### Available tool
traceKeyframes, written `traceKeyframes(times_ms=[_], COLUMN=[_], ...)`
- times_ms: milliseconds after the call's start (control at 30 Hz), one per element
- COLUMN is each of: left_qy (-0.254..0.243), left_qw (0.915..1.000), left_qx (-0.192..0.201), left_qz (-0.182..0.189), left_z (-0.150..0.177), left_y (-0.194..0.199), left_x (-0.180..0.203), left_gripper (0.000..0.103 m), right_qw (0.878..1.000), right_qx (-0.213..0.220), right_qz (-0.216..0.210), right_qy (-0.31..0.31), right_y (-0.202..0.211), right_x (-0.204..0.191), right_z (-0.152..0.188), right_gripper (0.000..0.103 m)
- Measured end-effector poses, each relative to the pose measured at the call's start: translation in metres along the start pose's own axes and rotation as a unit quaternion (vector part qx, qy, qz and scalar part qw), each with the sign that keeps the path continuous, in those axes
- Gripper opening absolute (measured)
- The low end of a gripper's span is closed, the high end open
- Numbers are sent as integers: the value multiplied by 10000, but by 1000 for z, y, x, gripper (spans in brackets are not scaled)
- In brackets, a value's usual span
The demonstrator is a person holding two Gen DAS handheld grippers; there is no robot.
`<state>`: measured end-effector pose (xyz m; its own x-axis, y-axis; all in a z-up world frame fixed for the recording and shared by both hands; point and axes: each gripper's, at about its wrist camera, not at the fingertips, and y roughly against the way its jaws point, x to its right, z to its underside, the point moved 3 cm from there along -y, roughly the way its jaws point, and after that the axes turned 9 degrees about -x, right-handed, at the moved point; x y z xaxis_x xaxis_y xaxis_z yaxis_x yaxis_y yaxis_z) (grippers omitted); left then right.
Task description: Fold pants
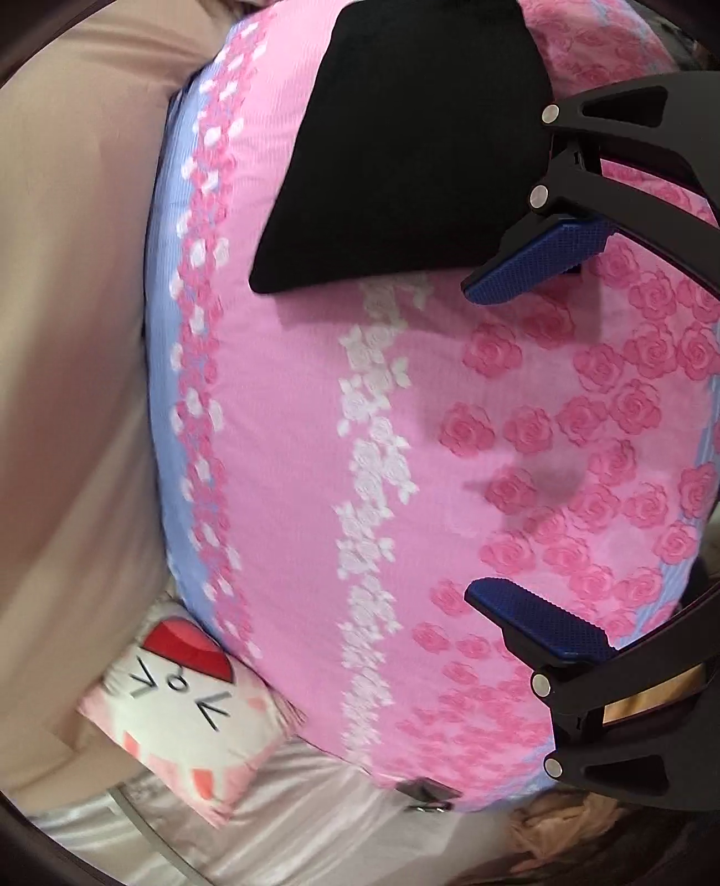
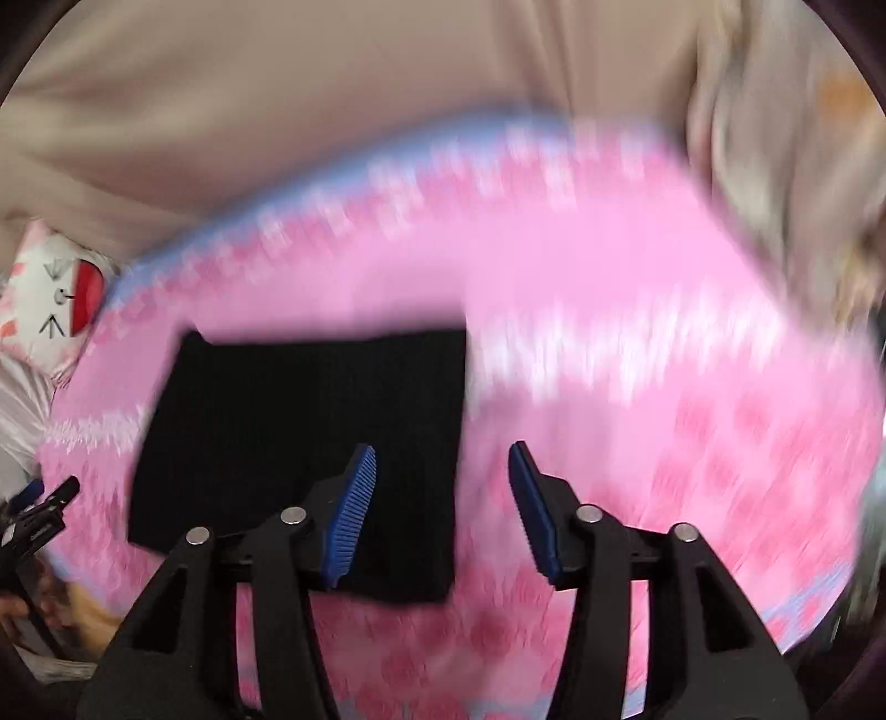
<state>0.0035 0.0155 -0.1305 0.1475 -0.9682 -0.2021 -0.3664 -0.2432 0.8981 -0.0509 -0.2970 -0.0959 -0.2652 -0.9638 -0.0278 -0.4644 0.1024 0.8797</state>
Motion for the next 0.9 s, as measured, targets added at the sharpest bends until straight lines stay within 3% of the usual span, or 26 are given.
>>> traceKeyframes(times_ms=[33, 100, 167, 233, 300, 367, 433, 467, 600, 700, 767, 900], left_qy=[-98, -290, -570, -870, -1116, -1333, -1401, -1357, -1096, -869, -763, -772], left_qw=[9999, 9994, 9981, 9949, 9916, 9894, 9887, 9887, 9910, 9922, 9922, 9922], left_qx=[-7, -93, -23, 257, 292, 174, -193, -348, -318, -325, -232, -63], left_qz=[59, 156, 236, 442, 578, 540, 500, 534, 695, 827, 953, 973], left_z=[-1, -3, -9, -16, -18, -17, -13, -12, -21, -32, -41, -46], left_y=[-2, -8, -5, 3, -1, -19, -42, -49, -38, -23, -9, 5], left_x=[5, 15, 27, 44, 59, 75, 83, 84, 79, 78, 83, 96], left_gripper=[98, 98, 98, 98, 98, 98, 98, 98, 98, 98, 98, 98], right_qw=[9990, 9909, 9889, 9943, 9964, 9980, 9940, 9925, 9955, 9963, 9962, 9951], right_qx=[-182, -486, -585, -645, -584, -572, -1051, -1166, -630, -320, -151, -211], right_qz=[-218, -682, -503, -509, -609, -237, 220, 179, 500, 474, 588, 827], right_qy=[334, 1054, 1268, 674, 40, -98, -188, -310, -498, -646, -618, -499], right_y=[-8, -33, -59, -71, -68, -72, -91, -93, -51, -22, -7, -9], right_x=[-22, -79, -113, -109, -92, -72, -52, -44, -52, -55, -53, -42], right_z=[0, 6, 8, 3, 0, 0, 8, 9, 3, 0, 1, 9], right_gripper=[33, 30, 28, 28, 30, 30, 28, 28, 35, 37, 59, 61])
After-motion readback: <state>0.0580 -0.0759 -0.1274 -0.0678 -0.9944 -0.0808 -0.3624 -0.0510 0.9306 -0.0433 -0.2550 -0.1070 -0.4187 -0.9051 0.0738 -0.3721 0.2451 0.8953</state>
